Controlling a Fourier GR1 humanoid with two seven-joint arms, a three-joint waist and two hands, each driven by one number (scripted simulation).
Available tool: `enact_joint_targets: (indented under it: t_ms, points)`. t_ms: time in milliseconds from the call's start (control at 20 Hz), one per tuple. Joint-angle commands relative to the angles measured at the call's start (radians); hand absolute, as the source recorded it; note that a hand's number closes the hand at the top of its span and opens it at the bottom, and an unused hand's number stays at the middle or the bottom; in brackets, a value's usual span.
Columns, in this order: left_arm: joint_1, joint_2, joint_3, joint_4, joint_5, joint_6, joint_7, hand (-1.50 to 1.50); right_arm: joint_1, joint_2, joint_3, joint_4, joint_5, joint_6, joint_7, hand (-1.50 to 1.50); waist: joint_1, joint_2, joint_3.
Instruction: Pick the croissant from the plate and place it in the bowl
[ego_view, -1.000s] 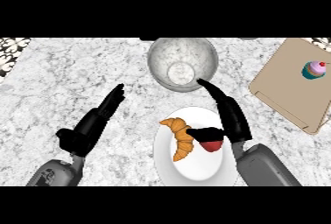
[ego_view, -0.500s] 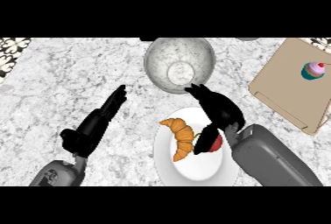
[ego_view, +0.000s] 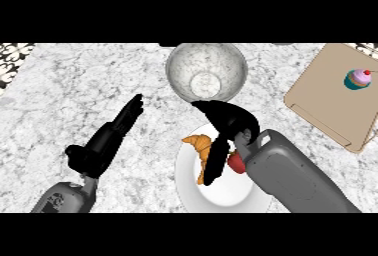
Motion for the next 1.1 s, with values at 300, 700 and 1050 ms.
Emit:
enact_joint_targets:
  t_ms: [300,700,1050]
  points:
    - [0.025,-0.016,0.024,-0.028,-0.029,-0.033,-0.006,0.0,0.006,0.124,0.105,0.013,0.118,-0.006,0.156,-1.5,0.002,0.001,0.001]
    - [0.008,-0.095,0.017,-0.025,-0.096,-0.002,0.021,0.0,0.073,0.097,0.055,-0.043,0.271,-0.01,0.082,-1.5,-0.005,0.002,0.001]
    - [-0.029,-0.061,0.113,0.008,-0.031,-0.092,0.056,0.0,0.21,0.081,0.132,-0.077,0.468,-0.067,0.027,-1.5,-0.009,0.002,0.001]
